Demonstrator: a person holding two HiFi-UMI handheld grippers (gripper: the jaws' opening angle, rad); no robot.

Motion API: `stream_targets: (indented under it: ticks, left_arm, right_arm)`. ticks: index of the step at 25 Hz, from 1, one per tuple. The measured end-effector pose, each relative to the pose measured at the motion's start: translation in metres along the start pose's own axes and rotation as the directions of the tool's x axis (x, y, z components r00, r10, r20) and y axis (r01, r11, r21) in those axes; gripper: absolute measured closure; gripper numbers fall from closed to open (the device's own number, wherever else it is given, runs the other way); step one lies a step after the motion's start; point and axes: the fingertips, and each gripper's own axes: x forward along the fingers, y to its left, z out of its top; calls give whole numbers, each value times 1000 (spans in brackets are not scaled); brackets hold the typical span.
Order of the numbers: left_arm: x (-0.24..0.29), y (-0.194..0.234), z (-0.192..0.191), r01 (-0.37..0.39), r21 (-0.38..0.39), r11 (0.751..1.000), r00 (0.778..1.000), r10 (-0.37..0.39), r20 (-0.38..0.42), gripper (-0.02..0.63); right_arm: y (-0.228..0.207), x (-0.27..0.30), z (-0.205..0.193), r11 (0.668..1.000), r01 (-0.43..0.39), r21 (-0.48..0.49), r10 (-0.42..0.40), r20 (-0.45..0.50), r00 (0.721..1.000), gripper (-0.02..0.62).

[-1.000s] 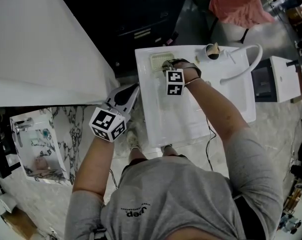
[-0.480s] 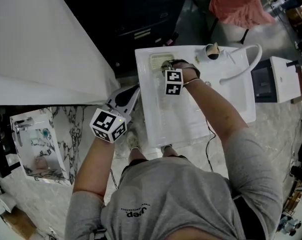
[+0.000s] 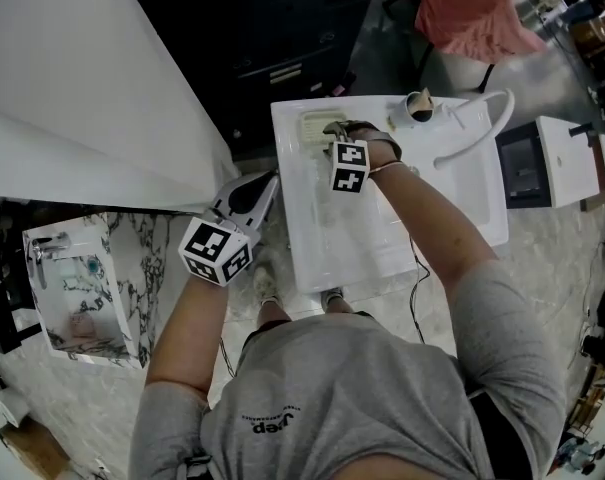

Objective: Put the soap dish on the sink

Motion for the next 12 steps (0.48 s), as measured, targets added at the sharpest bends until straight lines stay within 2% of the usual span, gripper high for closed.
stream_targets:
  ticks: [6,12]
  left_arm:
    - [-14,-7,17,-20,11,1000,1000,20,15,592]
    - [-30,-19,43,-42,23,999,998,41,43,592]
  right_arm:
    - [-11,-53,17,992,35,119,-49,112,993,348]
    - [-20,-120,30,979,68,193,-111,223,968,354]
